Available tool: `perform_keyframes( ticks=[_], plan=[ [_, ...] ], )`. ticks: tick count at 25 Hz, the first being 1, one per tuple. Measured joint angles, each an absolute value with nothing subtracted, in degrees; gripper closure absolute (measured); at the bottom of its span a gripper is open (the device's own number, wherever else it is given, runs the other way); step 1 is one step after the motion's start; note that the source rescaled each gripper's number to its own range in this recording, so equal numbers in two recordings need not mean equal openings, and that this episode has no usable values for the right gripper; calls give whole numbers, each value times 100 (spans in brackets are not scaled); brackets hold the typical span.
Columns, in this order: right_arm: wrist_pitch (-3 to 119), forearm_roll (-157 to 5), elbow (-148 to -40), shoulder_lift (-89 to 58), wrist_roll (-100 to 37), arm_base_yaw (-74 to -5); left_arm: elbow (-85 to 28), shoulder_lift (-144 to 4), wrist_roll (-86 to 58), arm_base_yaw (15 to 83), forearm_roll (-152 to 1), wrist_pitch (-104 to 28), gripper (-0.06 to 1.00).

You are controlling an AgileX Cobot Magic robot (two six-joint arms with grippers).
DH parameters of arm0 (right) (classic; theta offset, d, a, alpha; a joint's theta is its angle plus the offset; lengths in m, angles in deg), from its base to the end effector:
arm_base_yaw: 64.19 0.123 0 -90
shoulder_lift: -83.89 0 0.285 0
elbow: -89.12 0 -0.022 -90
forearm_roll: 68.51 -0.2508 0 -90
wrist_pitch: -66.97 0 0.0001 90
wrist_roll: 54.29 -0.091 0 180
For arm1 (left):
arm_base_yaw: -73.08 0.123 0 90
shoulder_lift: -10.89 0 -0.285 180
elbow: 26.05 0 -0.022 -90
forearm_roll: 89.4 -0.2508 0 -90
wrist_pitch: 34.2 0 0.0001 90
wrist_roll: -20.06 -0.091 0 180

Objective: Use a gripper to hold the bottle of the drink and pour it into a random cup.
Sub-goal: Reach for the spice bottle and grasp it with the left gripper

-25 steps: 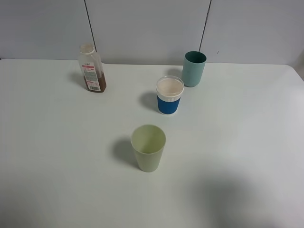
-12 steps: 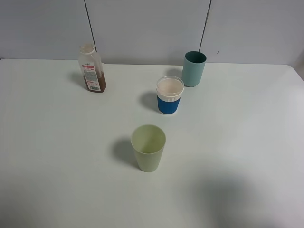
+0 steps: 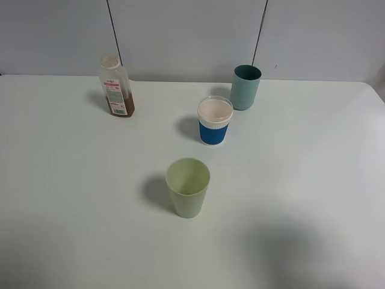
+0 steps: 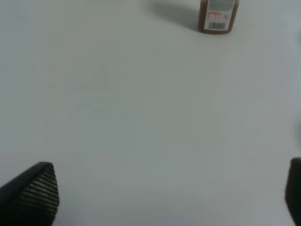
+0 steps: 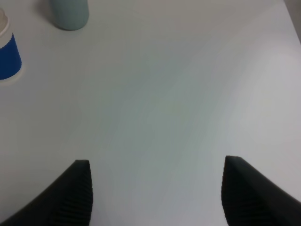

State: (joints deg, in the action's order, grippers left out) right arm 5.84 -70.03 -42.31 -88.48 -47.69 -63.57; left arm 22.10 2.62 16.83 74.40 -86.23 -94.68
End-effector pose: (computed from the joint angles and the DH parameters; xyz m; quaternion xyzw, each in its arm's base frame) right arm -0.0055 0.0021 0.2768 -0.0543 0.8523 -0.0139 0.5200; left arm -0.0041 -0.0045 0.2799 0.0152 0.8517 -0.0069 0.5237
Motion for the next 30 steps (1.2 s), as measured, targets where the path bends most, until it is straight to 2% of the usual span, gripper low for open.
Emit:
perform_keyframes(
  ticks=[24,30],
  plan=[
    [584,-7003,-4231,-8848,-4769,-6357,2200,254,2122,7440,-8792,-9454,-2],
    [584,-7003,-4231,-8848,-4769,-6357,1874,-396,2194,7440,-8809,-9248,-2]
  ],
)
